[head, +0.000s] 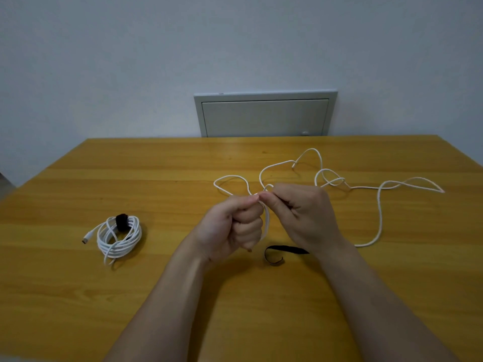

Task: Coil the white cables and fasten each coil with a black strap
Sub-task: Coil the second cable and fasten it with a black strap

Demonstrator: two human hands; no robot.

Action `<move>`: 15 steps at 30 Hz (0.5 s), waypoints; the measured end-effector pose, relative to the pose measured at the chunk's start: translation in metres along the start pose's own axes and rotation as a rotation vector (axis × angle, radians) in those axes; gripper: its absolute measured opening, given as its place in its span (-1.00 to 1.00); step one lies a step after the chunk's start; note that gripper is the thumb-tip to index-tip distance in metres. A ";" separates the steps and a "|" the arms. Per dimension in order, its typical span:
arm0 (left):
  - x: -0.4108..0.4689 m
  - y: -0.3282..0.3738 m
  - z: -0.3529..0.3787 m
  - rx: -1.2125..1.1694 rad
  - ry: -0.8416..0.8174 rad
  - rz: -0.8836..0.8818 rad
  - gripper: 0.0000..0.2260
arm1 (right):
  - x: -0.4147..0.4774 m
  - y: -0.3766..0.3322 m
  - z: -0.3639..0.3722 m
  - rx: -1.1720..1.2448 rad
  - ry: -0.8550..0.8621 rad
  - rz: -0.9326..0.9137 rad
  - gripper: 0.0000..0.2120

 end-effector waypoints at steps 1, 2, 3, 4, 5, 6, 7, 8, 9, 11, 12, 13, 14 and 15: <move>-0.001 -0.001 0.003 -0.046 -0.042 -0.008 -0.57 | 0.000 0.000 0.001 0.016 -0.006 0.008 -0.53; -0.001 -0.001 0.007 -0.092 -0.079 -0.006 -0.56 | -0.001 0.001 0.001 0.030 -0.011 0.025 -0.53; -0.001 0.001 0.010 -0.148 -0.111 0.007 -0.55 | -0.002 0.003 0.001 0.048 -0.012 0.053 -0.55; -0.002 0.004 0.012 -0.220 -0.137 0.033 -0.56 | -0.003 0.007 0.000 0.072 -0.008 0.090 -0.61; -0.003 0.009 0.011 -0.309 -0.160 0.070 -0.57 | -0.004 0.012 -0.002 0.087 0.003 0.121 -0.68; -0.004 0.015 0.010 -0.403 -0.184 0.109 -0.59 | -0.005 0.015 -0.004 0.089 0.021 0.138 -0.71; -0.006 0.020 0.009 -0.480 -0.206 0.141 -0.60 | -0.006 0.018 -0.006 0.077 0.037 0.140 -0.71; -0.006 0.024 0.009 -0.529 -0.216 0.162 -0.61 | -0.007 0.019 -0.005 0.056 0.047 0.136 -0.69; -0.006 0.026 0.008 -0.556 -0.212 0.179 -0.60 | -0.008 0.019 -0.004 0.030 0.051 0.138 -0.66; -0.005 0.026 0.008 -0.611 -0.195 0.207 -0.59 | -0.008 0.019 0.001 -0.014 0.048 0.154 -0.59; -0.004 0.026 0.007 -0.655 -0.201 0.217 -0.59 | -0.009 0.018 0.003 -0.029 0.043 0.162 -0.55; -0.003 0.025 0.007 -0.704 -0.211 0.225 -0.60 | -0.009 0.016 0.006 -0.041 0.034 0.164 -0.51; -0.002 0.025 0.005 -0.752 -0.217 0.232 -0.61 | -0.010 0.014 0.009 -0.056 0.021 0.163 -0.49; -0.001 0.024 0.003 -0.790 -0.215 0.237 -0.62 | -0.011 0.010 0.012 -0.074 0.006 0.160 -0.48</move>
Point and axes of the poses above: each hand's wrist, its own x-axis towards the middle knuckle, its own z-axis out of the palm, y = z × x, the point moved 7 cm from there along x, towards the middle knuckle, and after that the axes turned 11 degrees about -x, right-handed, at the moved point
